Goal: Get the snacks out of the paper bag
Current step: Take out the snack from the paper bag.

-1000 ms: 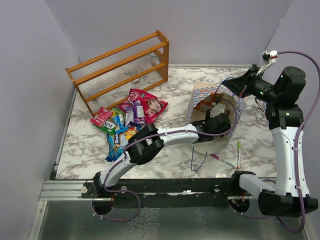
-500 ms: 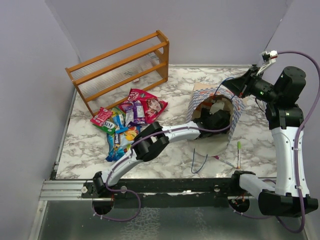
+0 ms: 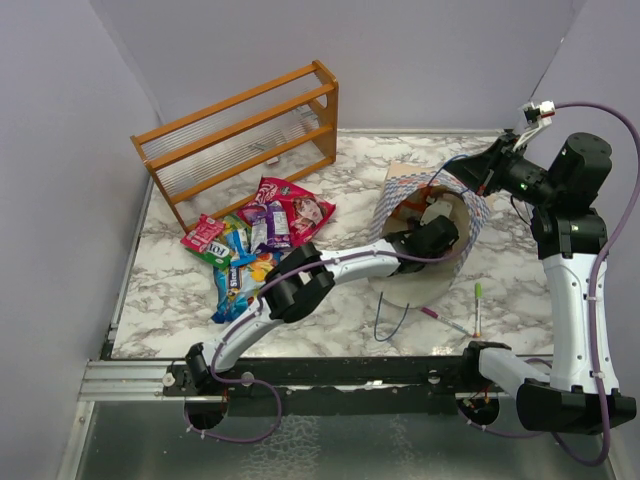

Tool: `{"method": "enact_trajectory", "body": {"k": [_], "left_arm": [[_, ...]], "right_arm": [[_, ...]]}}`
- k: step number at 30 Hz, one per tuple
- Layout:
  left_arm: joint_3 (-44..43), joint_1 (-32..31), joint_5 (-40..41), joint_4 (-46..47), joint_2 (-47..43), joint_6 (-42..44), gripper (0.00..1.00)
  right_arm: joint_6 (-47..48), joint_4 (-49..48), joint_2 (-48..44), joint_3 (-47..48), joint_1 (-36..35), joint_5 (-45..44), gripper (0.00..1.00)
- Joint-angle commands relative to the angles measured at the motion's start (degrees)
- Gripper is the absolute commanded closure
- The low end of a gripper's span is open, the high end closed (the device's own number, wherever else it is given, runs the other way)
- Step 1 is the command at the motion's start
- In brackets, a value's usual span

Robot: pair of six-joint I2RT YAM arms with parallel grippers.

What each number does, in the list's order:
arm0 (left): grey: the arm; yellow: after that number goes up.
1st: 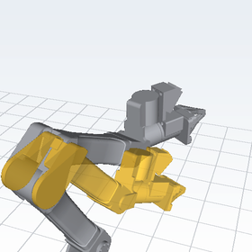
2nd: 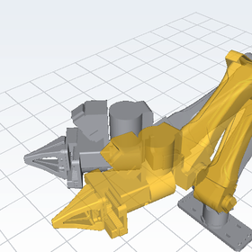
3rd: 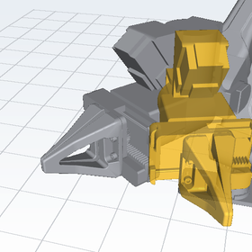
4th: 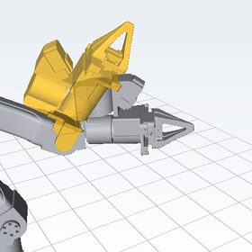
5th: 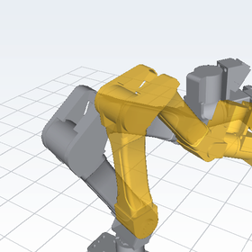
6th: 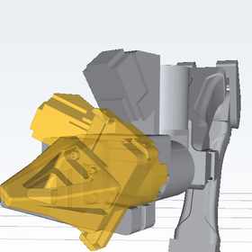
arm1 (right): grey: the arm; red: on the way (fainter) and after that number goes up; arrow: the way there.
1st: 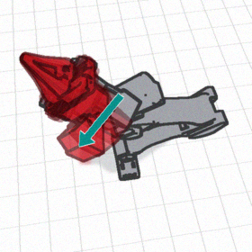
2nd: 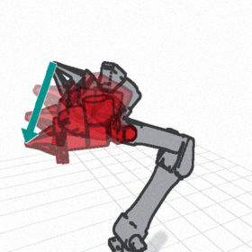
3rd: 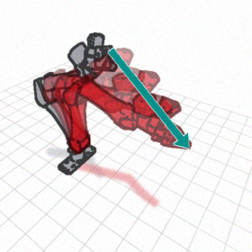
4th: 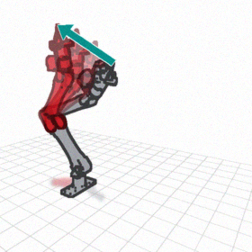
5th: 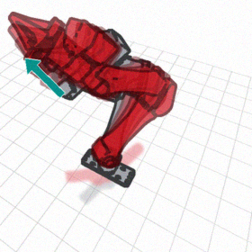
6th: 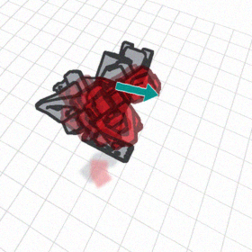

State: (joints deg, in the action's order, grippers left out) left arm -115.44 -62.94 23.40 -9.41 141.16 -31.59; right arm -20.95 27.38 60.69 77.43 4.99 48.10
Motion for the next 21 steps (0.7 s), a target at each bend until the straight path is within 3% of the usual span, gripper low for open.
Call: {"method": "enact_trajectory", "body": {"k": [1, 3, 12, 21], "left_arm": [[1.54, 0.71, -1.16, -6.32, -5.08, 3.05, 0.90], [3.45, 0.69, -1.42, -5.70, -7.04, 3.77, 1.00], [8.26, -0.28, -0.55, -6.56, -13.89, 5.03, 1.00], [20.14, -6.27, 1.33, -5.71, -28.56, 9.56, 1.00]], "right_arm": [[-0.39, -1.77, -1.09, 1.66, 0.18, 1.39, 0.99], [-0.23, -1.70, -1.08, 1.66, 0.17, 1.09, 0.99], [0.05, -1.66, -1.09, 1.36, 0.19, 0.75, 0.99], [0.14, -2.19, -1.17, 0.25, 0.17, 0.40, 0.99]]}}
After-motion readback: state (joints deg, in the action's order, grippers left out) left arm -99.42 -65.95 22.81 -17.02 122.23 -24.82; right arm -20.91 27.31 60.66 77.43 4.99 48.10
